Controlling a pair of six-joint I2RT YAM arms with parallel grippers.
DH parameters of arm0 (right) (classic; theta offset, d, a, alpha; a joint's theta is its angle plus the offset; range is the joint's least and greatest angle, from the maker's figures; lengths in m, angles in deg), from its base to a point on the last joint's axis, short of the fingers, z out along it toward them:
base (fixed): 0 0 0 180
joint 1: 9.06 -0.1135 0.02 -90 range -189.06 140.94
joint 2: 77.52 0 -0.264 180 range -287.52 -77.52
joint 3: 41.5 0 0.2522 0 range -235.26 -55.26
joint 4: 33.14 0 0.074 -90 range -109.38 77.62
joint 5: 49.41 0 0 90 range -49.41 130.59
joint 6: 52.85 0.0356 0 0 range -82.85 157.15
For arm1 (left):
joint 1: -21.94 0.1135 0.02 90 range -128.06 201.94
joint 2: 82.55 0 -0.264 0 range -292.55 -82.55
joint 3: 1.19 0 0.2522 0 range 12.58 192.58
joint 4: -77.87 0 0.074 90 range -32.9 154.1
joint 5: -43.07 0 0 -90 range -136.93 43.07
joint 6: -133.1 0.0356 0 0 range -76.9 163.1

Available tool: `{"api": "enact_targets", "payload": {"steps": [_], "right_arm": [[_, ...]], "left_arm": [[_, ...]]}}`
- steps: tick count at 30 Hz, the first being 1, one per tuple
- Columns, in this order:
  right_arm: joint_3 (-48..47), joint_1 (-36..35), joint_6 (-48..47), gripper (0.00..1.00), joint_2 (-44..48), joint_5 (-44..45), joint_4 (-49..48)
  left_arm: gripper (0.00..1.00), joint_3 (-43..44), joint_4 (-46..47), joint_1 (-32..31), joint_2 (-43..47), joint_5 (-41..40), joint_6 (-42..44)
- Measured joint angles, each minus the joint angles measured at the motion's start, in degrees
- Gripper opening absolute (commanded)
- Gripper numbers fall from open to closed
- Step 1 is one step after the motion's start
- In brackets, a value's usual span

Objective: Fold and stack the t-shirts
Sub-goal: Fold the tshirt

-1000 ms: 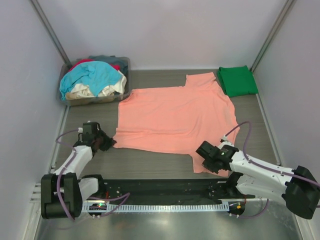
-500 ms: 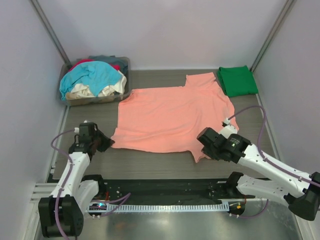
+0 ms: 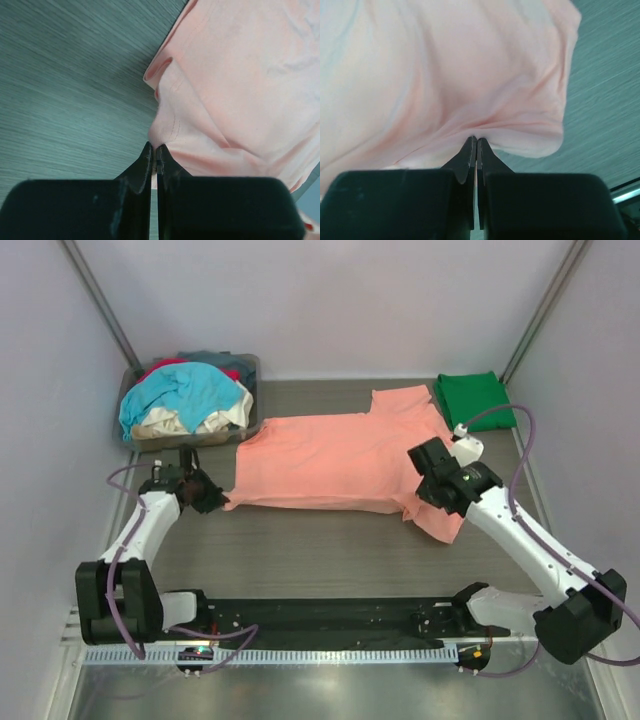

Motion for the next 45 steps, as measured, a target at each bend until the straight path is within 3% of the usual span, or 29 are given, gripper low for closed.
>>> {"api": "enact_targets", "payload": {"steps": [7, 22, 23, 24, 25, 26, 28, 29, 31, 35, 41, 45], "right_arm": [[-6.8, 11.0, -15.1, 0.01, -11.6, -4.3, -6.8], [-28.3, 19.4, -32.5, 0.02, -37.3, -8.5, -12.1], [-30.0, 19.7, -33.4, 0.06, -39.7, -8.7, -12.3], [-32.1, 20.0, -34.3, 0.31, -42.3, -8.7, -12.0], [-34.4, 20.2, -34.7, 0.46, -44.9, -8.6, -11.1], [-38.4, 20.7, -36.0, 0.75, -48.9, -7.8, -10.4], [-45.5, 21.6, -37.1, 0.86, -54.9, -5.9, -8.1], [-49.4, 22.2, -37.7, 0.88, -57.9, -4.8, -7.6], [-53.5, 23.4, -38.2, 0.92, -60.6, -3.1, -6.3], [-49.7, 26.4, -37.3, 0.92, -55.4, -2.9, -6.1], [-21.6, 29.6, -31.9, 0.88, -29.4, -11.0, -11.0], [-7.8, 29.0, -29.2, 0.84, -18.1, -16.3, -15.5]], "left_arm": [[0.00, 7.4, -1.0, -1.3, -12.5, 1.2, 1.7], [0.00, 20.1, -3.0, -1.9, -26.9, 1.1, 1.8], [0.01, 21.4, -3.5, -1.9, -28.3, 1.2, 1.8], [0.10, 23.2, -3.9, -1.9, -30.3, 1.1, 1.8], [0.16, 25.0, -4.3, -1.9, -32.2, 1.1, 1.9], [0.29, 27.8, -5.8, -1.9, -35.0, 1.2, 2.2], [0.53, 32.6, -7.0, -1.9, -39.6, 1.7, 2.8], [0.74, 33.9, -7.2, -1.9, -40.9, 2.0, 3.1], [0.83, 34.8, -7.4, -2.3, -41.6, 2.0, 3.5], [0.84, 31.1, -7.3, -3.3, -35.9, 0.8, 3.3], [0.76, 12.9, -1.8, -3.9, -18.6, 0.4, 0.9], [0.71, 4.7, 1.7, -4.1, -15.9, 0.0, -0.8]]}}
